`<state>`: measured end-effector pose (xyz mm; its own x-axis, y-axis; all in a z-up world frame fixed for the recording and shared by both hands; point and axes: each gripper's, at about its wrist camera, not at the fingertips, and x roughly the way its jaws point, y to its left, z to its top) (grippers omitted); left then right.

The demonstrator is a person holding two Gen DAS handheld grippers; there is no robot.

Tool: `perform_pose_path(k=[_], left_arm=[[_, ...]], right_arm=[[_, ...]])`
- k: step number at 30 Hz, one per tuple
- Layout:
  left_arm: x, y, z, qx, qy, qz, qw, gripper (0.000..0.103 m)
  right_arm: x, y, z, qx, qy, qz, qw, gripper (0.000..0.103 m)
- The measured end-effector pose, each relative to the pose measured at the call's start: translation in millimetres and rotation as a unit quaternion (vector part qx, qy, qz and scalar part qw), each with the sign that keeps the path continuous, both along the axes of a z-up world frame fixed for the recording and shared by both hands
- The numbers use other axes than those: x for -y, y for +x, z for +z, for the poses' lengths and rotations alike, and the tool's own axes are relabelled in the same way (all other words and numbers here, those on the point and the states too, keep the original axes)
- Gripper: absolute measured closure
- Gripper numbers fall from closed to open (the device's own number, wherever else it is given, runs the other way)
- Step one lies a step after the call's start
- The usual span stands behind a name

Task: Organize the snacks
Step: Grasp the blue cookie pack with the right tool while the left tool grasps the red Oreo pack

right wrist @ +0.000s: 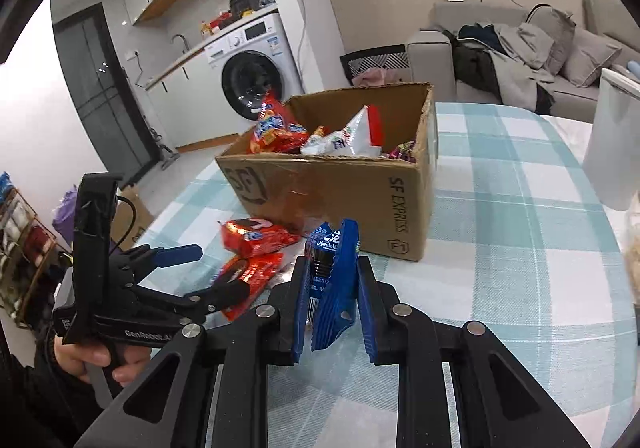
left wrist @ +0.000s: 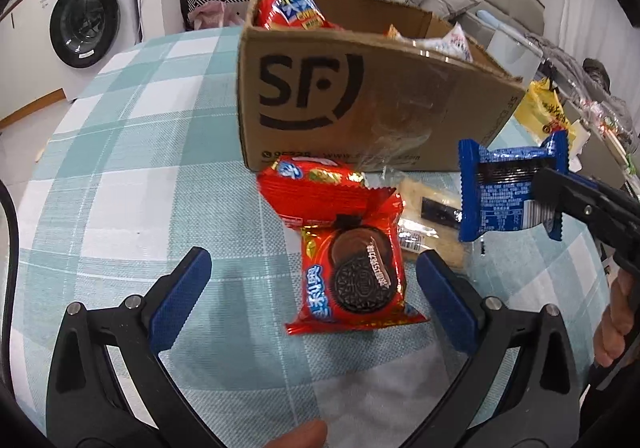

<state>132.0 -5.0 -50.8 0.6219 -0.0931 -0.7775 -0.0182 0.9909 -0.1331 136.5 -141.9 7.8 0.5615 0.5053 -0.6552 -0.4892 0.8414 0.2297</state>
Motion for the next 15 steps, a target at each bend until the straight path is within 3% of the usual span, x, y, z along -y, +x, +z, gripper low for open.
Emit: perform_pose_path(k=[2, 7, 11, 15], left_arm=[[6, 4, -6, -0.01, 0.011, -0.006, 0.9999, 0.005], [14, 8, -11, -0.012, 0.029, -0.023, 0.9992, 0.027], [15, 7, -11, -0.006, 0.023, -0.039, 0.9989, 0.057], [11, 4, -11, 0.0, 0.012, -0.046, 0.9989, 0.06]], right_arm=[[-3, 0, -3, -0.001, -0.006, 0.004, 1.0, 0.081], [-10, 0, -8, -0.001, -0.015, 0.018, 1.0, 0.081], [-7, 3, -10, -0.008, -0.009, 0.019, 1.0, 0.081], [-4, 4, -11, -0.018, 0.001, 0.018, 1.0, 0.08]])
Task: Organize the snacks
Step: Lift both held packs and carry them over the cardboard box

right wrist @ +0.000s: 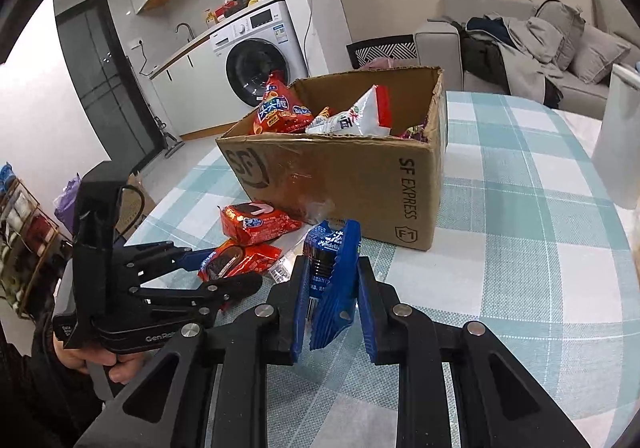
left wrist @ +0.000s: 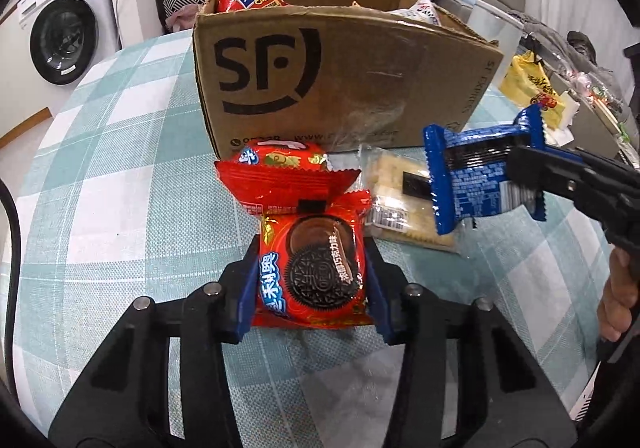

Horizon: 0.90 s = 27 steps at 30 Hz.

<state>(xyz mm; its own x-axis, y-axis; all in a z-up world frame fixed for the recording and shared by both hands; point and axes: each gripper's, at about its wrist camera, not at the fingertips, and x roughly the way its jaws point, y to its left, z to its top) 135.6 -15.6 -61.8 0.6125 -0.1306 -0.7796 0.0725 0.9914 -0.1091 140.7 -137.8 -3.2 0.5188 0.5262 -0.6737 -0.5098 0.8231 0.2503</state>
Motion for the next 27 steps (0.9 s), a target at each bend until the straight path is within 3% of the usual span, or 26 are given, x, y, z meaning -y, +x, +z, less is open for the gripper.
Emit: perform_pose_path(k=[9, 17, 27], left_arm=[[-5, -15, 6, 0.01, -0.012, -0.006, 0.9999, 0.06], [-7, -30, 16, 0.024, -0.019, -0.009, 0.9995, 0.06], [-9, -57, 50, 0.056, -0.015, -0.012, 0.9982, 0.06]], right_arm=[[8, 10, -9, -0.034, 0.023, -0.003, 0.999, 0.079], [4, 1, 6, 0.006, 0.034, 0.001, 0.999, 0.081], [5, -8, 20, 0.028, 0.042, 0.004, 0.999, 0.081]])
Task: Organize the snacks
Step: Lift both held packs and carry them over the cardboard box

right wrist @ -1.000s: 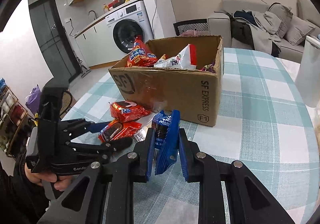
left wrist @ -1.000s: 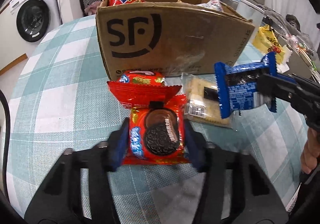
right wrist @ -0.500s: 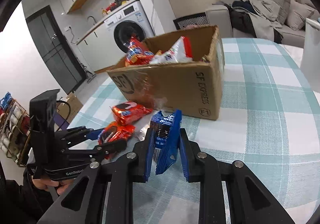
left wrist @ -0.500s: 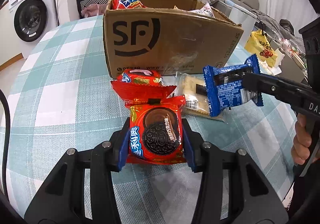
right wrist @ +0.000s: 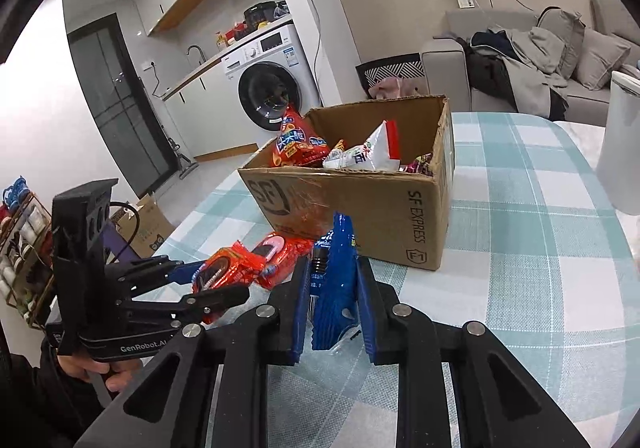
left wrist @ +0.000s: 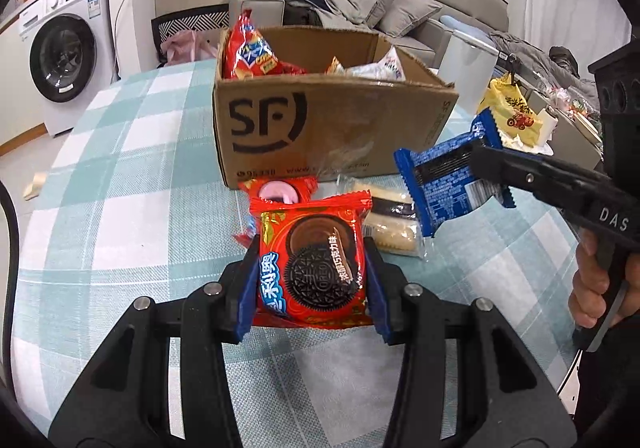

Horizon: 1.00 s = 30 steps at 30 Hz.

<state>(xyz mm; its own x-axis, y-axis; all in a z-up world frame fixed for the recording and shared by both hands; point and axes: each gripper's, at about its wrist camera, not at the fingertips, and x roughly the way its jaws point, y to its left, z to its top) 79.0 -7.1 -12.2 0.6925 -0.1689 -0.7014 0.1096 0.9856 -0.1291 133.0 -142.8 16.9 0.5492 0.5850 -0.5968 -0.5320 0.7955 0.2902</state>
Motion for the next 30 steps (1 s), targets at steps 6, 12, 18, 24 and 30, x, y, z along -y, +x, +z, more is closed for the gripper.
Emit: perform_pose_path(k=[6, 12, 18, 24, 30], left_arm=[[-7, -12, 26, 0.021, 0.0, 0.006, 0.9998, 0.06], [-12, -11, 61, 0.049, 0.0, 0.016, 0.9987, 0.06], [-15, -3, 94, 0.077, -0.002, 0.018, 0.9969, 0.06], [-15, 19, 120, 0.102, -0.008, 0.023, 0.9945, 0.06], [-18, 39, 139, 0.114, -0.002, 0.029, 0.993, 0.06]], right_arm=[[3, -9, 15, 0.023, 0.017, 0.003, 1.0, 0.081], [6, -19, 34, 0.044, 0.031, 0.002, 0.999, 0.081], [9, -22, 53, 0.058, 0.044, -0.009, 0.997, 0.081], [5, -23, 79, 0.087, 0.043, -0.026, 0.995, 0.081], [0, -16, 98, 0.108, 0.051, -0.052, 0.991, 0.081]])
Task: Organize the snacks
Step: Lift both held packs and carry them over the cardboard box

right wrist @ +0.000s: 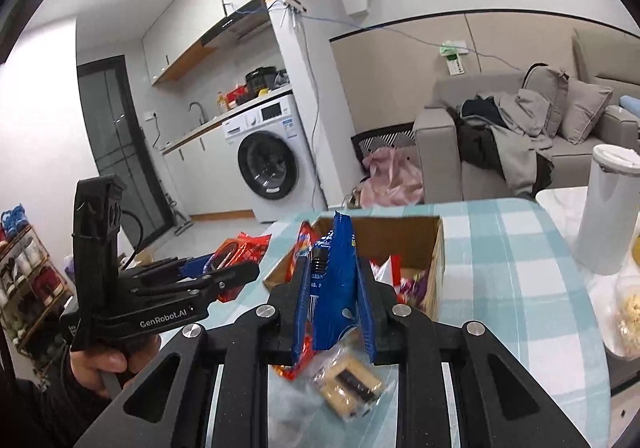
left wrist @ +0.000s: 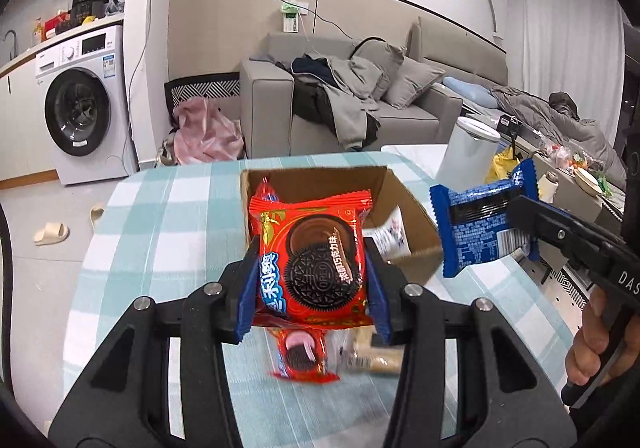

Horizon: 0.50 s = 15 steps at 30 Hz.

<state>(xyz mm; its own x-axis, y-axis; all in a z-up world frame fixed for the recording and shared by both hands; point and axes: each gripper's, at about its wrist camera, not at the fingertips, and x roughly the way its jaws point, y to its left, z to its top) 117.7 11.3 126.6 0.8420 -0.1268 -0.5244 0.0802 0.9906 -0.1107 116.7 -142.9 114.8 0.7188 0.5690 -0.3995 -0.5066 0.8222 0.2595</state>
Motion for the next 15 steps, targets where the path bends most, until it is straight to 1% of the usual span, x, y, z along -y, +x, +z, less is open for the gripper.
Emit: perform_pose_path(k=[7, 11, 15], left_arm=[[-6, 24, 8, 0.006, 0.009, 0.019, 0.9998, 0.06], [-10, 41, 12, 0.007, 0.008, 0.024, 0.9997, 0.06], [-13, 59, 8, 0.001, 0.006, 0.023, 0.9997, 0.06]], right_arm=[[-9, 23, 13, 0.001, 0.009, -0.006, 1.0, 0.081], [-14, 37, 14, -0.004, 0.006, -0.004, 1.0, 0.081], [-17, 49, 13, -0.007, 0.004, -0.009, 1.0, 0.081]])
